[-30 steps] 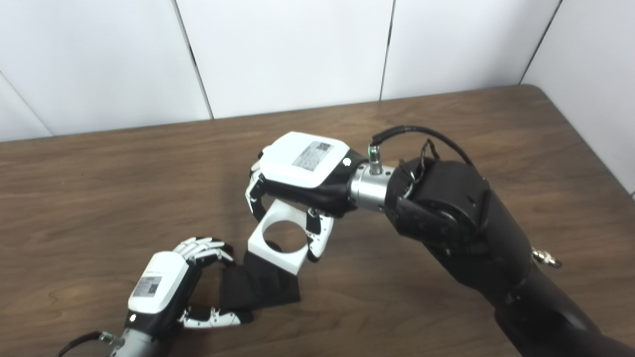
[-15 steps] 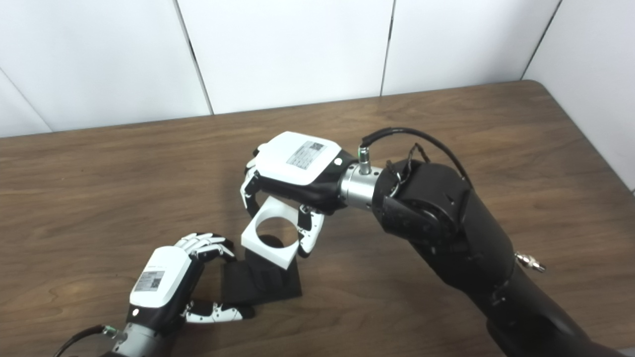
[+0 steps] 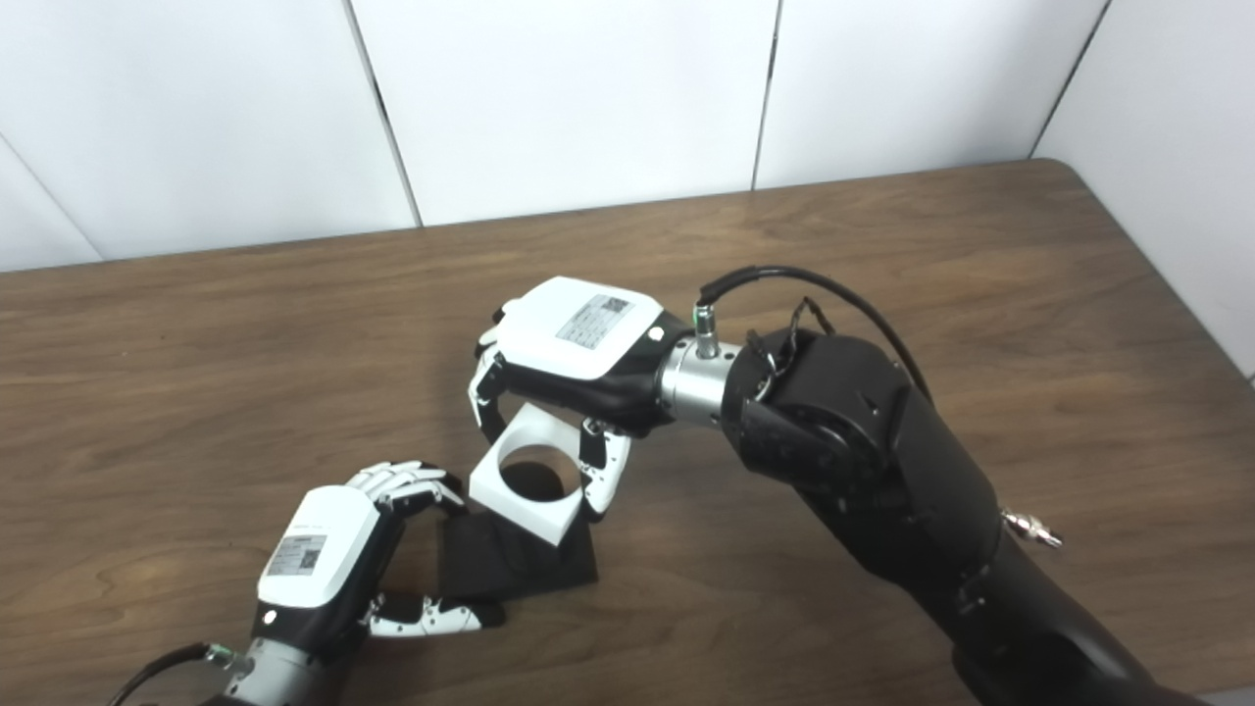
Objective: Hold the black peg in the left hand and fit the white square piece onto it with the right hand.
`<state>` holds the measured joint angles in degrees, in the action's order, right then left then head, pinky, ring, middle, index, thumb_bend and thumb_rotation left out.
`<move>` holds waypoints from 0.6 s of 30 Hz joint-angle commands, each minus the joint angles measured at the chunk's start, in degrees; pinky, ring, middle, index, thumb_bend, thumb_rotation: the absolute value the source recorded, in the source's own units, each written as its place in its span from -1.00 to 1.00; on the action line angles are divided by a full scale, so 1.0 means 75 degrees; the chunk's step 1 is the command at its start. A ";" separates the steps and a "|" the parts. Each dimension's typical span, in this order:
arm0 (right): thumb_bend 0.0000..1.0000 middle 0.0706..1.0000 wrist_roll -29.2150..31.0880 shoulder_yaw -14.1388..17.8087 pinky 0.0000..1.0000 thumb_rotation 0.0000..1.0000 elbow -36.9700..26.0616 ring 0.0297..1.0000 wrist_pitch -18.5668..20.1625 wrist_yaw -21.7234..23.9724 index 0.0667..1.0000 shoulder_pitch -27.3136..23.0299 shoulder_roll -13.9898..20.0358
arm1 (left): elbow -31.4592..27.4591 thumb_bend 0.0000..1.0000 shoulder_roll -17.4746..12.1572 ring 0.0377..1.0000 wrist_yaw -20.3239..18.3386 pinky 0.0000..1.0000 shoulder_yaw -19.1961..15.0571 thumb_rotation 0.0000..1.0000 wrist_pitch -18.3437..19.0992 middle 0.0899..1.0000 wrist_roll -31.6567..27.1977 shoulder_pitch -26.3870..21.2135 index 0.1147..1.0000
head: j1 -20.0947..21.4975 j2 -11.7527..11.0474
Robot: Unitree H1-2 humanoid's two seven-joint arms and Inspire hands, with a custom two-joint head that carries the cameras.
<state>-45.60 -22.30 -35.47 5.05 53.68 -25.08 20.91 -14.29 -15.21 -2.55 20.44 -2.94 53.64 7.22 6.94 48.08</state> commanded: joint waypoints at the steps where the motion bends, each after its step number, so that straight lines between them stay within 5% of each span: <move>1: 0.04 0.44 -0.0019 0.0060 0.87 -0.74 -0.0040 0.72 -0.0171 -0.0238 -0.11 -0.0171 0.0002 | 0.0130 0.01 -0.0026 0.57 -0.0139 0.66 0.0072 -0.88 0.0069 0.44 0.0157 0.0026 -0.15 | -0.0001 0.0002; 18: 0.05 0.46 -0.0161 -0.0034 0.93 -0.74 -0.0142 0.75 -0.0036 0.0081 -0.11 -0.0144 -0.0108 | 0.0021 0.01 -0.0004 0.59 -0.0235 0.70 0.0097 -0.88 0.0120 0.45 0.0146 0.0030 -0.15 | -0.0034 0.0080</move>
<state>-46.72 -22.72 -35.47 4.90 54.56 -24.67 20.43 -14.31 -15.06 -2.66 20.59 -2.79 53.63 7.23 6.68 48.60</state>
